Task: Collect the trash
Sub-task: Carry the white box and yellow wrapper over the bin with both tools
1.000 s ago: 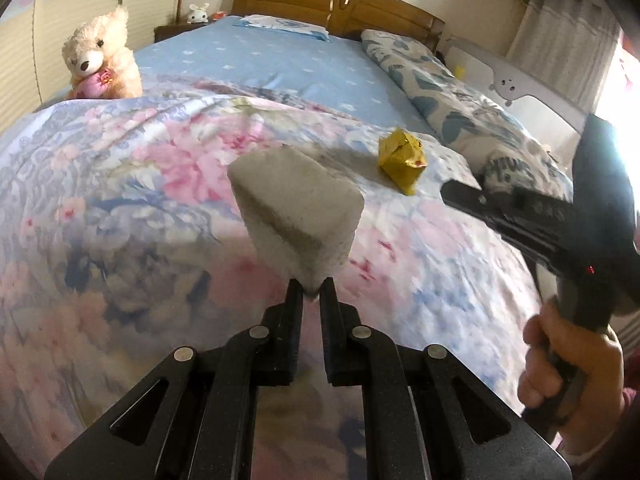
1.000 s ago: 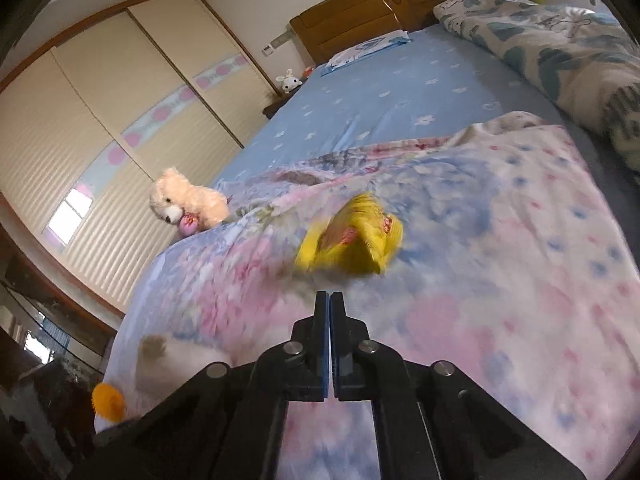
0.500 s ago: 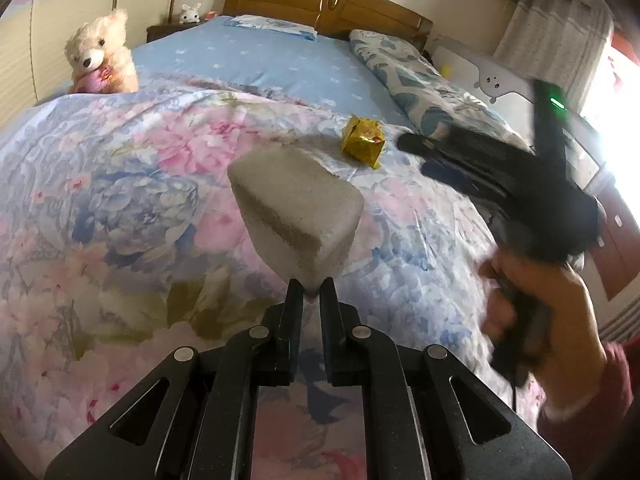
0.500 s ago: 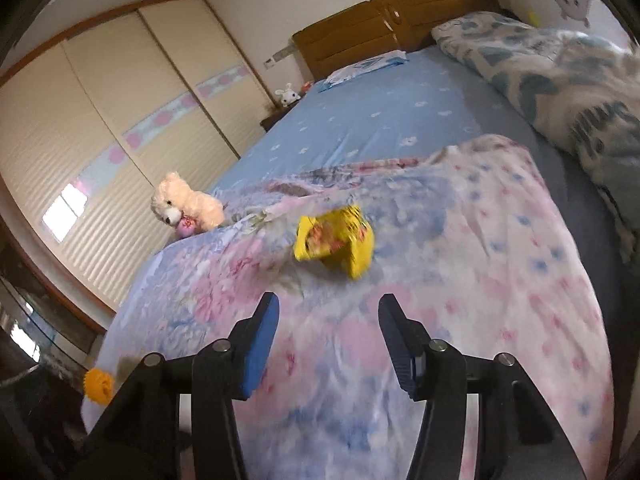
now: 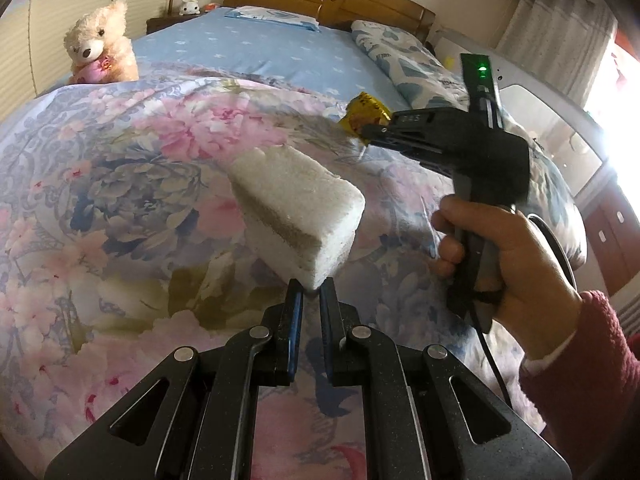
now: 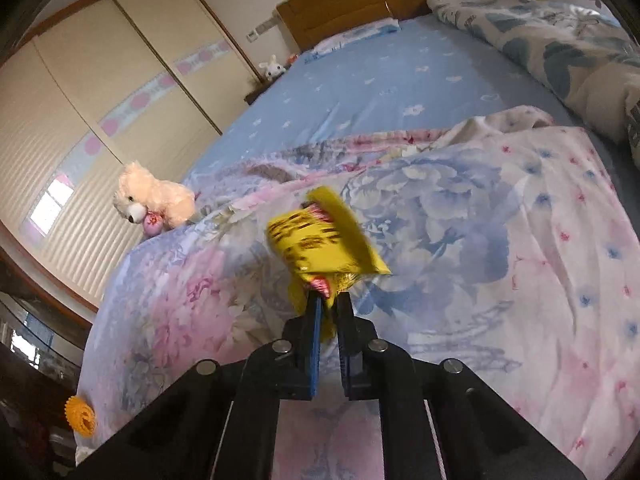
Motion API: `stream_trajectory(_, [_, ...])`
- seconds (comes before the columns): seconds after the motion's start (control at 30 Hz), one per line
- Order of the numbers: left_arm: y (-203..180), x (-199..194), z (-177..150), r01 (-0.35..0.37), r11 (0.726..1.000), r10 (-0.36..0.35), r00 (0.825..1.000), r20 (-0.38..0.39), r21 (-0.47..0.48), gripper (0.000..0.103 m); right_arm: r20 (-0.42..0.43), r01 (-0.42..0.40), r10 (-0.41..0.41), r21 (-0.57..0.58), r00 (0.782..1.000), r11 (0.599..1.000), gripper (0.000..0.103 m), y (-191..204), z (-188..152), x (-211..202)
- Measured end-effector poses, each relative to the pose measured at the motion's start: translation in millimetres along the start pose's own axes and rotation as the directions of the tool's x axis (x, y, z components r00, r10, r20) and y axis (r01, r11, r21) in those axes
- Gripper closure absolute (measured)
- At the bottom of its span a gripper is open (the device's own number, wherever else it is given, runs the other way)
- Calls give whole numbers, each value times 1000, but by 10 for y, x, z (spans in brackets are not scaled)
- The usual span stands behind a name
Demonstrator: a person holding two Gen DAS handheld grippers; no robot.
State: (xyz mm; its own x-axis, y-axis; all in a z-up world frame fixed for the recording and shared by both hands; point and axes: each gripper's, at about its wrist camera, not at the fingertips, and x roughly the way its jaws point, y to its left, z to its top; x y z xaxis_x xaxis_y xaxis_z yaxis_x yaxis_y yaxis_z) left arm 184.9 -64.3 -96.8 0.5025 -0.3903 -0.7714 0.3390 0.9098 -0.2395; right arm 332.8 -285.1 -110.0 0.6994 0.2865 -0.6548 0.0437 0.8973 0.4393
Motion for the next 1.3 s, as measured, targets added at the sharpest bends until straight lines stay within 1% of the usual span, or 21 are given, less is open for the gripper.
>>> stream_trajectory(0.1, [-6,-3,1,3,1000,-3,1000,-2,-1,95,12,-12,12,-17,1000,1000,99,12,-46,-132])
stream_trajectory(0.3, [-92,-44,-17,6,1000,-6,1000,-1,15,95,25,-49,49,-6,999,999,99,17,-217,-513])
stream_trajectory(0.53, [-338,-113,-93,21,998,-21,1000,-1,62,95,52,-80,80,8,995,997,99,-45,-627,-1143])
stream_trajectory(0.7, [-562,-134,-171,24,994,-23,1000,-14,105,95,67,-62,61,22,996,998,99,-133,-951,-1548])
stream_trajectory(0.97, [-951,-205,-331,40,983,-37,999,-17,182,95,86,-38,32,63,996,997,99,-335,-1349,-2016])
stream_trajectory(1.07, [-1080,-213,-390,46,977,-42,999,-24,208,95,95,-16,9,69,995,997,99,-398,-1443,-2148])
stream_trajectory(1.3, [-1309,-273,-482,61,965,-57,998,-25,256,95,123,6,-18,94,992,996,99,-517,-1582,-2373])
